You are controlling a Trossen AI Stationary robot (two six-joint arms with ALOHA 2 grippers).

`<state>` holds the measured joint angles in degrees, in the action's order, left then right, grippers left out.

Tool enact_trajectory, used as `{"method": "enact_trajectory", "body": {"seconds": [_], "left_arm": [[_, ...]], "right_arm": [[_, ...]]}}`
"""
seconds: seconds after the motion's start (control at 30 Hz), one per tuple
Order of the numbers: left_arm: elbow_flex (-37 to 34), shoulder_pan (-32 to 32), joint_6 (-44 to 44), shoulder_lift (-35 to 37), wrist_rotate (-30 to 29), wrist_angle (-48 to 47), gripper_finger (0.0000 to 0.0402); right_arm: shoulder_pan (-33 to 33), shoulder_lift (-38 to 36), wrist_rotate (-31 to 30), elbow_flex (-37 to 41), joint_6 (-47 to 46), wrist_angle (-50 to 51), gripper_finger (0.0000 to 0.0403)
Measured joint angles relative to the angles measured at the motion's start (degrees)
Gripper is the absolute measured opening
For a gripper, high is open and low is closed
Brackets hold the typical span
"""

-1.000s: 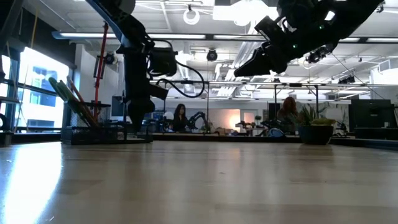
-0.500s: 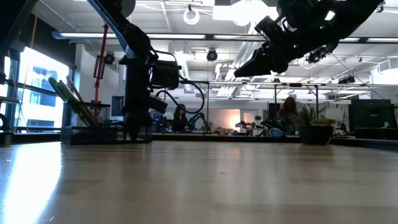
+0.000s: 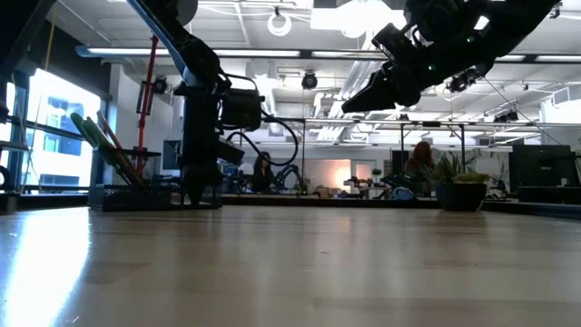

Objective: Pick and place office supplies into organizer
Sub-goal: Adjust the green sticky notes in the desk organizer

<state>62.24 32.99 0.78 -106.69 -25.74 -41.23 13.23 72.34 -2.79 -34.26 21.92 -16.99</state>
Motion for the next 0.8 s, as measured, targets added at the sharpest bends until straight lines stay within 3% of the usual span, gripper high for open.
{"method": "enact_trajectory", "body": {"seconds": [0.13, 0.3, 0.47, 0.8], "left_arm": [[0.0, 0.0, 0.1, 0.0, -0.1, 0.2, 0.0076], [0.0, 0.0, 0.2, 0.0, 0.8, 0.5, 0.0009], [0.0, 0.0, 0.3, 0.0, 1.5, 0.7, 0.0023], [1.0, 0.0, 0.6, 4.0, -0.8, -4.7, 0.0001]], "right_arm": [[0.0, 0.0, 0.0, 0.0, 0.0, 0.0, 0.0117], [0.0, 0.0, 0.0, 0.0, 0.0, 0.0, 0.0117], [0.0, 0.0, 0.0, 0.0, 0.0, 0.0, 0.0117], [0.0, 0.0, 0.0, 0.0, 0.2, -0.3, 0.0117]]}}
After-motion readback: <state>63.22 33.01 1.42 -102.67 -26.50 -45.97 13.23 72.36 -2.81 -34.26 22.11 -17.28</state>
